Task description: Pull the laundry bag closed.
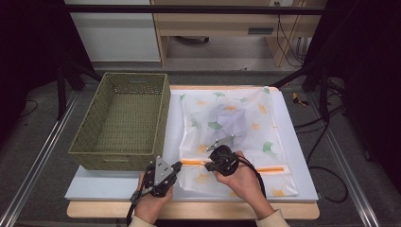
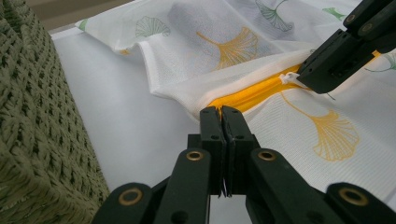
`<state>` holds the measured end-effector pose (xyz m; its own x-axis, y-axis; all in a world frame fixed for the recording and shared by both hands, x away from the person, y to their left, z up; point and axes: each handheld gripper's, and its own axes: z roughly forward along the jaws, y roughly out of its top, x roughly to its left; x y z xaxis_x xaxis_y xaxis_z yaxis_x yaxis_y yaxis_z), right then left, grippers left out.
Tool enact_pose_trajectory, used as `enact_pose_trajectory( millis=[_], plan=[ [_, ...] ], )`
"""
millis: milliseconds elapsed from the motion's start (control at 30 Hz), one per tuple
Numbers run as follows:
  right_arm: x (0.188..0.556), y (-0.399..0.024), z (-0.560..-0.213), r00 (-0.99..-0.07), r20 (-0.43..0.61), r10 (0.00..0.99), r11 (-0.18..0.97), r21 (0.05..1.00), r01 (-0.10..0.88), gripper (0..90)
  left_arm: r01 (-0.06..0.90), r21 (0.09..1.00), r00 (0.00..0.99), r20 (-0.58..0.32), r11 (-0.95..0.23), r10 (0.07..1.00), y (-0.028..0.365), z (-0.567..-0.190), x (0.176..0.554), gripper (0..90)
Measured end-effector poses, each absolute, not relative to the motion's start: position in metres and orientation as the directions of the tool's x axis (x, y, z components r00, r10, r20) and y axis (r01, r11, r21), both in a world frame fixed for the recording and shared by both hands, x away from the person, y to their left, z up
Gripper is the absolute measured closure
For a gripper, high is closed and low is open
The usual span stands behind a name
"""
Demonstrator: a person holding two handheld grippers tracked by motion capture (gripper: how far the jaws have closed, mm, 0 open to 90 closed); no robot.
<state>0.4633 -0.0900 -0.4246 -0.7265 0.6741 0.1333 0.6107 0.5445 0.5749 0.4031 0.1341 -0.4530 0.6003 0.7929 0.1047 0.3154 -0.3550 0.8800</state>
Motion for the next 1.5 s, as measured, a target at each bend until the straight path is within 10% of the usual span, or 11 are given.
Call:
enact_pose_trajectory(
  millis=[1500],
  plan=[
    [0.46,-0.122,-0.429,-0.658,0.103,0.746,0.53,0.508,0.679,90.0,0.315,0.877,0.594,0.116,-0.363,0.796,0.137,-0.452,0.402,88.6]
  ],
)
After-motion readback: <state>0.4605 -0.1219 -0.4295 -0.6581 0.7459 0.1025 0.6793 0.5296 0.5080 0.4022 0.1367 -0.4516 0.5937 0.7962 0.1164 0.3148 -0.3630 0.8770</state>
